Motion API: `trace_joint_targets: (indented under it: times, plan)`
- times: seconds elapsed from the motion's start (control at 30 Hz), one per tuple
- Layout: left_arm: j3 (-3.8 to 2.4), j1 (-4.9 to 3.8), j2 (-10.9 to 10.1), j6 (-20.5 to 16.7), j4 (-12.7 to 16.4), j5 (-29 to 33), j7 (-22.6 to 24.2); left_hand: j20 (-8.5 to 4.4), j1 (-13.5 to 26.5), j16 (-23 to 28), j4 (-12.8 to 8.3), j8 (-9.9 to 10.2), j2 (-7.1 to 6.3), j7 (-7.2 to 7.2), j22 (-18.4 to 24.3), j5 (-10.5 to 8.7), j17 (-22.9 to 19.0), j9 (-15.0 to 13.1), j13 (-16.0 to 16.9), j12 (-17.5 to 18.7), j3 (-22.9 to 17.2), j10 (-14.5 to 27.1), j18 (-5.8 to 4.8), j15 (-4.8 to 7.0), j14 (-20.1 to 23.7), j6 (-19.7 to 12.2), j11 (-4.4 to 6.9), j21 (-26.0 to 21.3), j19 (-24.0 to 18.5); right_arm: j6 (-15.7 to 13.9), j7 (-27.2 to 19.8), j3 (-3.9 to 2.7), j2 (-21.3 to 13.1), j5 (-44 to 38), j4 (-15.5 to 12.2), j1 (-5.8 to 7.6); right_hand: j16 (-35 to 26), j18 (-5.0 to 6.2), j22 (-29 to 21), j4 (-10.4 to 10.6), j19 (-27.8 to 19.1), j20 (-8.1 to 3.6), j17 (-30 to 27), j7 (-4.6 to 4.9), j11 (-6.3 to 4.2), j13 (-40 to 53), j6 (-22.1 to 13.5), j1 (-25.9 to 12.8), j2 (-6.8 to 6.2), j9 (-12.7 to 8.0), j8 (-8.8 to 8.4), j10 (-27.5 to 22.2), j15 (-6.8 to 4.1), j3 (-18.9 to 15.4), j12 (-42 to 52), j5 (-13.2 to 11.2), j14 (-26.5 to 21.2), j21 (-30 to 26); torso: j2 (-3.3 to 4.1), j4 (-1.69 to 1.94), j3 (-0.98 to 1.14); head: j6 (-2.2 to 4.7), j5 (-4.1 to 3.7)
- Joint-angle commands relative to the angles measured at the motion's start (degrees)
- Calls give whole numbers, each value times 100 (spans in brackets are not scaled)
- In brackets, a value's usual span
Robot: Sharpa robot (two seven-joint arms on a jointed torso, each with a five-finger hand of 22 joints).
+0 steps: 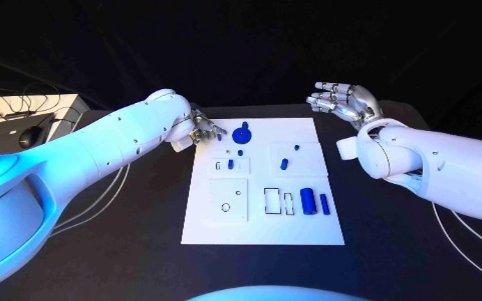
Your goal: Assemble the parts on the task board
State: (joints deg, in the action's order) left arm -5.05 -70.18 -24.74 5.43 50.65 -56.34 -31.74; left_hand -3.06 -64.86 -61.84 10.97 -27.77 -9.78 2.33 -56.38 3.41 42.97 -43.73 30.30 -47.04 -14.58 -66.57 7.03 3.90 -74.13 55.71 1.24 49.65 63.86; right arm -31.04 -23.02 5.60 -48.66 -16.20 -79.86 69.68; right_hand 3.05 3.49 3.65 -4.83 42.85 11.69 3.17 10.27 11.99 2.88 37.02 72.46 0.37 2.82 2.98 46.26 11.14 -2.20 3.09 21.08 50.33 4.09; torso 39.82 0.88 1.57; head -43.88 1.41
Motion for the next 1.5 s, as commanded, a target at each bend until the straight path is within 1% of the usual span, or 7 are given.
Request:
trace_joint_targets:
  times: [0.03,0.17,0.63,1.2,1.27,1.43,1.5]
  plan:
    - [0,-7,10,51,-6,71,103,-56,-9,-21,-29,-16,65,-26,-8,7,6,-8,-4,-16,-42,-15,2,39,5,21,38,24,-3,0,-59,-3,5,-55,-1,3,4,-24,-7,-19,-41,7,-5,444,12,-1,-41,4,-8,-3,-32,-13,-9,-9,-22,28,-30,-23,-2,1,1,-4,0]
    - [0,-7,11,65,-15,105,105,-68,-62,-16,-143,6,127,-34,-20,2,5,-3,0,-9,-178,-16,-11,45,9,26,46,16,-3,2,-56,-3,7,-56,-1,3,4,-24,-7,-19,-41,7,-5,444,12,-1,-41,4,-8,-3,-32,-13,-9,-9,-22,28,-30,-23,0,3,3,-7,-4]
    - [2,-8,35,105,-66,178,107,-77,-74,-25,-275,26,179,-46,-46,3,17,0,16,-4,-304,-16,-20,49,13,45,54,5,-1,5,-54,-3,12,-58,-2,3,4,-21,-6,-21,-42,9,-5,446,13,-2,-52,8,-6,-4,-33,-20,-8,-1,-23,25,-31,-21,0,-2,4,-15,-10]
    - [28,-8,99,198,-171,263,107,-79,-76,-40,-296,48,196,-53,-65,5,26,13,30,-8,-343,-18,-21,55,9,61,60,9,1,4,-52,-3,9,-58,-21,3,4,-21,-6,-21,-42,9,-5,446,13,-2,-52,8,-6,-4,-33,-20,-8,-1,-23,25,-31,-21,4,0,6,-25,-16]
    - [31,-8,101,215,-175,271,116,-84,-112,-43,-324,70,219,-58,-73,3,30,27,33,-5,-433,-15,-25,59,12,63,66,9,-1,4,-52,-3,10,-58,-22,3,4,-21,-6,-21,-42,9,-5,446,13,-2,-52,8,-6,-4,-33,-20,-8,-1,-23,25,-31,-21,2,1,4,-32,-16]
    - [35,-8,100,226,-172,297,147,-106,5,-41,-460,155,124,-70,-98,-1,31,83,39,22,-1030,-11,-49,68,21,98,74,-2,-8,3,-52,-4,11,-58,-23,3,4,-21,-6,-21,-42,9,-5,446,13,-2,-52,8,-6,-4,-33,-20,-8,-1,-23,25,-31,-21,0,1,1,-35,-12]
    - [36,-8,95,217,-167,309,160,-112,23,-39,-516,169,131,-75,-103,0,31,91,38,31,-1196,-9,-53,71,23,104,82,-4,-6,3,-52,-4,11,-59,-23,3,4,-21,-6,-21,-42,9,-5,446,13,-2,-52,8,-6,-4,-33,-20,-8,-1,-23,25,-31,-21,0,0,0,-37,-10]
